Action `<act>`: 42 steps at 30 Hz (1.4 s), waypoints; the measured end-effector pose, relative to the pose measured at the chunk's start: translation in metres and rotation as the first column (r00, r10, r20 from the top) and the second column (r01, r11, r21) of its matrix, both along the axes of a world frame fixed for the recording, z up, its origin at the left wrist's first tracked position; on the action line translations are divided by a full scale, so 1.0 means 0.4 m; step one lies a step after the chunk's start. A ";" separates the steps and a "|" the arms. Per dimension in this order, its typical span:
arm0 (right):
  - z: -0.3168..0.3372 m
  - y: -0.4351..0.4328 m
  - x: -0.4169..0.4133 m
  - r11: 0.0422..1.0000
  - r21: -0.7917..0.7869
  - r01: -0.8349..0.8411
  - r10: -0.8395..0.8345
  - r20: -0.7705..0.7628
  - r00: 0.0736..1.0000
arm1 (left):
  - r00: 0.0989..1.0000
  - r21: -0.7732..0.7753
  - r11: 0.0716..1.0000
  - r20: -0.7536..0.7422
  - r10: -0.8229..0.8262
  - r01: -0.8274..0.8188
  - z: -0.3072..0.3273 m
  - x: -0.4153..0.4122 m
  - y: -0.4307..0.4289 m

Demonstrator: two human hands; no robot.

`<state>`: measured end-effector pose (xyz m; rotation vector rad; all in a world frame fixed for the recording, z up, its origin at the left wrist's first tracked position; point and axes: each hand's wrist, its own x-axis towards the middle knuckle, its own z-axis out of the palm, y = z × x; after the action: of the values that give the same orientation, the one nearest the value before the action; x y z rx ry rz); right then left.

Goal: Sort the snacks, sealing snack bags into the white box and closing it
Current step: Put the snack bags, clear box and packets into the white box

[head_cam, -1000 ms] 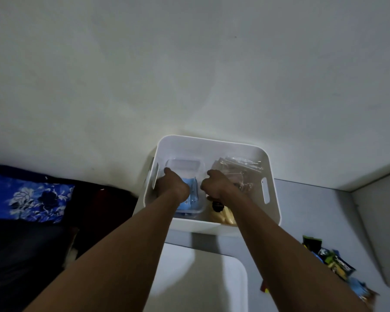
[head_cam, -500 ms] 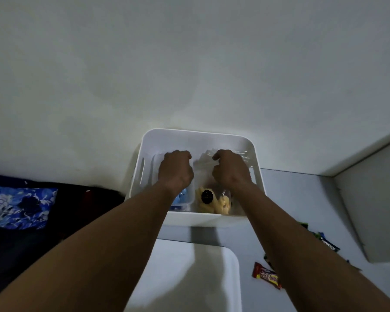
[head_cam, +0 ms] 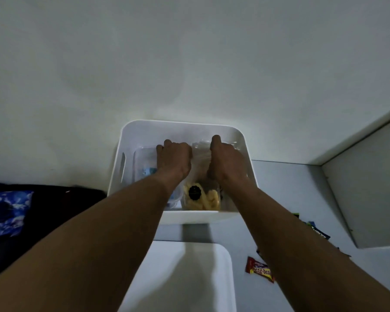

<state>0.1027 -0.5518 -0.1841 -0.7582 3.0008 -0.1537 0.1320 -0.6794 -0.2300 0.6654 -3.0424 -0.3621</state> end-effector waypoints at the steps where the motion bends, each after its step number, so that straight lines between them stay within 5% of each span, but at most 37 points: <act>1: 0.001 0.003 -0.001 1.000 -0.006 0.001 -0.001 0.013 1.000 | 1.000 0.005 1.000 -0.016 0.002 -0.002 0.005 0.001 0.002; 14: 0.062 0.091 -0.021 0.986 0.167 0.027 -0.007 -0.125 0.992 | 0.945 0.189 0.966 -0.307 -0.115 0.179 0.055 -0.005 0.067; 25: 0.044 0.104 -0.028 0.979 0.187 -0.079 0.122 -0.232 0.965 | 0.946 0.433 0.890 -0.323 0.007 0.142 0.043 0.000 0.095; 34: 0.037 0.113 -0.028 0.958 0.268 -0.106 0.167 -0.219 0.961 | 0.968 0.393 0.915 -0.252 0.015 0.088 0.048 0.024 0.054; 42: 0.049 0.159 -0.012 0.985 0.137 -0.101 0.122 -0.150 0.981 | 0.957 0.374 0.923 -0.288 0.024 0.089 0.092 0.034 0.086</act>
<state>0.0978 -0.4883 -0.1647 -0.9651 3.0655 0.1084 0.1457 -0.6448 -0.1933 0.5128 -2.7234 -0.9823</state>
